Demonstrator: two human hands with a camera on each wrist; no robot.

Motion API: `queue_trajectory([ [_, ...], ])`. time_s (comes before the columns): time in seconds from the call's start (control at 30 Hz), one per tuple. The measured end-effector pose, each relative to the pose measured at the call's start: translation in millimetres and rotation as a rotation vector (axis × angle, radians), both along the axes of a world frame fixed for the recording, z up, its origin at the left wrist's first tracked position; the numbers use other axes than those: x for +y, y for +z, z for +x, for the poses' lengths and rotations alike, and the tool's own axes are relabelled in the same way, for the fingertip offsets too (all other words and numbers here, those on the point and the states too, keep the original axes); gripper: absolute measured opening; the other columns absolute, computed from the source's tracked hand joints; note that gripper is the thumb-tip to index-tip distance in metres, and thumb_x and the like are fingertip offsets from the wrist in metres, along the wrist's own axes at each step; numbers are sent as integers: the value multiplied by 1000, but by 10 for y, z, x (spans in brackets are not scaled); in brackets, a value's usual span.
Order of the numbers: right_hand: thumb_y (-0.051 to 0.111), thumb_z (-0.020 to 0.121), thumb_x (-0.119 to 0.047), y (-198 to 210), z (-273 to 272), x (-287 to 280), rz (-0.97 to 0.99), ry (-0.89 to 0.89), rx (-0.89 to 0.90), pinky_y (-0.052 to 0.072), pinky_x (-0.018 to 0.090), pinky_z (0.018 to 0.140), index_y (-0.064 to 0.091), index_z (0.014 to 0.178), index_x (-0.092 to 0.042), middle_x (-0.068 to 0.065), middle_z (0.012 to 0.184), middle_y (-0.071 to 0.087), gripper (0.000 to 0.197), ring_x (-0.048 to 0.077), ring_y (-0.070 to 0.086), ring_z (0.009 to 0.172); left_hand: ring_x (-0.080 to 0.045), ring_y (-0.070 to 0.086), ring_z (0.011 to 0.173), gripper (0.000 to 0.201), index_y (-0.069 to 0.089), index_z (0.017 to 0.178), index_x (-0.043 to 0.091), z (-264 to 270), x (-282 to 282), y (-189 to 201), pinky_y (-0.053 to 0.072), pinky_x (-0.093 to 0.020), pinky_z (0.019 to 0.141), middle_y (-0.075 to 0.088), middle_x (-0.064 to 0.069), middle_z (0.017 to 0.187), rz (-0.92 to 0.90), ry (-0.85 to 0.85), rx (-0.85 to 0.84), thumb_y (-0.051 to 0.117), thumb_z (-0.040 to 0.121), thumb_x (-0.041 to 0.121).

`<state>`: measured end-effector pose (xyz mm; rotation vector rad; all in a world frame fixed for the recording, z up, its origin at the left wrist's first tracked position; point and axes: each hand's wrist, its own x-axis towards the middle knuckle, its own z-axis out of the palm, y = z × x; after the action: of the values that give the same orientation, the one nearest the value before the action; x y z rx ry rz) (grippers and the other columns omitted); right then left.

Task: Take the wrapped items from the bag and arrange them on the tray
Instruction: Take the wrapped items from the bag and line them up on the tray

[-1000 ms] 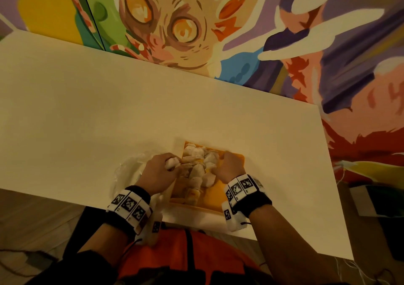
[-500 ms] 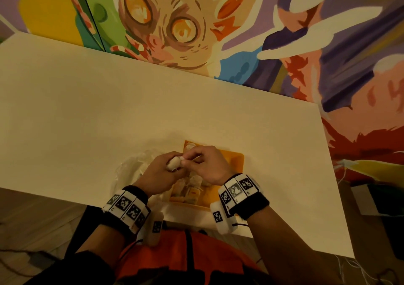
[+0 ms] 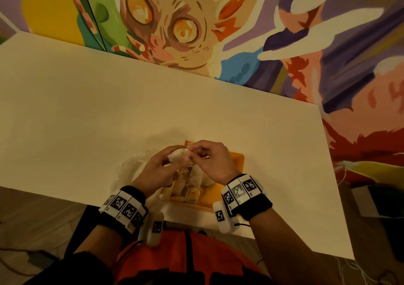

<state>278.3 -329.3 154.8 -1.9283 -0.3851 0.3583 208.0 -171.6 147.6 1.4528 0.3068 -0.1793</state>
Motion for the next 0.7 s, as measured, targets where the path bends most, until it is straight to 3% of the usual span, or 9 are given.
queue_trajectory([
  [0.1,71,87,-20,12,-16,7,0,19,0,57,27,77,75,93,-22,0,90,74,7,12,68,79,-22,39,52,22,69,107,24,30,-5,-14,31,-23,42,52,-7,66,13,40,14,59,93,37],
  [0.23,70,88,-17,28,-10,-18,42,-30,40,56,27,72,75,92,-18,2,82,72,6,12,66,72,-16,39,51,22,69,92,12,45,13,-86,27,-22,44,50,0,60,-2,105,45,52,99,25],
  [0.33,69,87,-17,42,15,-67,35,-31,41,55,27,69,70,85,-27,-8,82,70,11,8,64,70,-18,37,51,23,68,92,7,61,45,-113,24,-24,47,53,0,59,1,143,82,48,100,15],
  [0.43,70,87,-17,47,42,-119,4,-27,23,55,24,73,68,82,-32,-15,84,69,15,4,65,77,-14,38,48,24,70,94,12,87,66,-126,26,-22,45,61,-4,74,68,166,101,47,98,8],
  [0.57,70,88,-19,60,55,-162,-18,6,-48,48,12,68,74,92,-23,-11,81,70,7,1,63,74,-12,42,48,15,72,93,19,106,59,-68,31,-21,41,59,4,68,129,96,20,58,95,16],
  [0.63,70,88,-20,56,60,-175,-64,43,-68,45,9,68,76,96,-21,-15,84,69,10,-2,61,75,-5,56,55,8,73,95,22,115,20,-11,43,-17,48,65,14,68,255,24,-90,68,89,24],
  [0.7,70,88,-19,41,57,-176,-90,62,-68,43,7,68,76,98,-20,-19,85,67,12,-5,59,76,-2,66,73,14,73,97,22,141,2,-22,51,-16,65,71,14,84,407,-29,-205,72,85,28],
])
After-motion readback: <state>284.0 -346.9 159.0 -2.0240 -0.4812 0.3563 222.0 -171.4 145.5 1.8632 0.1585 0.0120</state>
